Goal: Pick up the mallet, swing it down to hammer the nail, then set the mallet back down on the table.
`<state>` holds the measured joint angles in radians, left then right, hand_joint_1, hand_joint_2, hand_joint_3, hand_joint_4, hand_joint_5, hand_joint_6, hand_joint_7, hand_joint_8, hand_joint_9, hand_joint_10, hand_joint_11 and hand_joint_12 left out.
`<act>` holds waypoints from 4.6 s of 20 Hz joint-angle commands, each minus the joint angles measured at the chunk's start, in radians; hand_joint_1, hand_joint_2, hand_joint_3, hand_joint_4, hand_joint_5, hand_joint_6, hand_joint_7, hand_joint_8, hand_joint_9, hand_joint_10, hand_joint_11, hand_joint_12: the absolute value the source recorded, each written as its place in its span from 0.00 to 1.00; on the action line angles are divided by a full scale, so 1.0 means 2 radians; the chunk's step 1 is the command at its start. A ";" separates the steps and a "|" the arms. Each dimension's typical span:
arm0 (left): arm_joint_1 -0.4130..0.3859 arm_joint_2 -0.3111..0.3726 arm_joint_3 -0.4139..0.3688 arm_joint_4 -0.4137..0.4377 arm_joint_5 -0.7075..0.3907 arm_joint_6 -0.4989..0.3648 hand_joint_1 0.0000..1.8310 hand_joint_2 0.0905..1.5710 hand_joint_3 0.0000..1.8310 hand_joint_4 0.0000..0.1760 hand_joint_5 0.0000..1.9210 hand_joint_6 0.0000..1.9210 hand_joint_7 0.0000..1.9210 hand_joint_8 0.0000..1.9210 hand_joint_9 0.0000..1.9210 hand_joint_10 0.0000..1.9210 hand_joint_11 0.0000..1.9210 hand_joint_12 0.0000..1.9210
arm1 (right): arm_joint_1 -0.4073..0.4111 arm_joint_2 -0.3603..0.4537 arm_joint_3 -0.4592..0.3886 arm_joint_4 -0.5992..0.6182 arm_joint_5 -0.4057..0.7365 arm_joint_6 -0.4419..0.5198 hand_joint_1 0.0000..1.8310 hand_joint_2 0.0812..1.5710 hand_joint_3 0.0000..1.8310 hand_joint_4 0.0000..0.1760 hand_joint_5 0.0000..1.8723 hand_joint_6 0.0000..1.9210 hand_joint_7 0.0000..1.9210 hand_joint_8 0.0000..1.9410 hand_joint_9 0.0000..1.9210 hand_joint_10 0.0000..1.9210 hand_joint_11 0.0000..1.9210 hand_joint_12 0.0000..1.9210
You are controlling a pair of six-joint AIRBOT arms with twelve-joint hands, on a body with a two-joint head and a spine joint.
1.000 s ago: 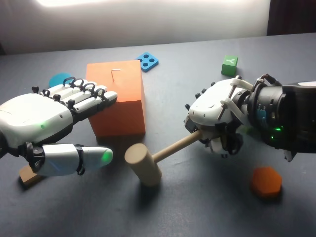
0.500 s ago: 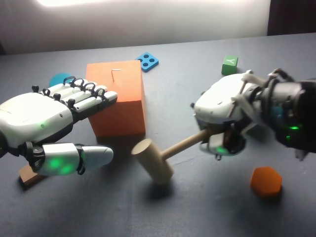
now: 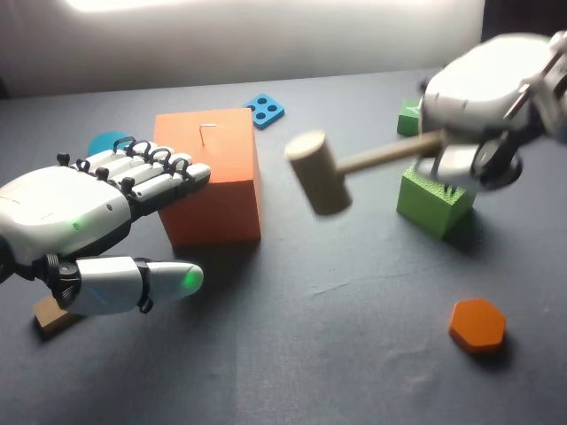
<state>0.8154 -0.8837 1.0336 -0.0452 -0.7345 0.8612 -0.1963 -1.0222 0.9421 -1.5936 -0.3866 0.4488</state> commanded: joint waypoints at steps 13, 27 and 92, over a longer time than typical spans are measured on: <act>-0.003 -0.005 0.004 -0.002 -0.028 -0.001 0.00 0.78 0.00 0.00 0.05 0.00 0.04 0.00 0.02 0.00 0.00 0.00 | 0.005 -0.052 0.005 -0.285 -0.165 0.259 0.25 0.99 0.00 0.00 0.62 1.00 0.75 1.00 0.82 1.00 0.90 1.00; -0.004 -0.006 0.004 -0.002 -0.028 0.000 0.00 0.78 0.00 0.00 0.04 0.00 0.03 0.01 0.02 0.01 0.00 0.00 | 0.021 -0.159 0.097 -0.330 -0.156 0.243 0.27 0.99 0.00 0.00 0.61 1.00 0.77 1.00 0.83 1.00 0.92 1.00; -0.166 0.100 -0.046 0.159 0.079 -0.068 0.00 0.77 0.00 0.00 0.03 0.00 0.03 0.00 0.02 0.00 0.00 0.00 | -0.125 -0.190 0.146 -0.709 -0.056 0.510 0.30 0.93 0.00 0.00 0.55 1.00 0.67 1.00 0.74 1.00 0.84 1.00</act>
<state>0.4961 -0.6907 0.9390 0.2897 -0.4850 0.7280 -0.4519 -1.4048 1.2358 -2.9772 -0.4072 1.4860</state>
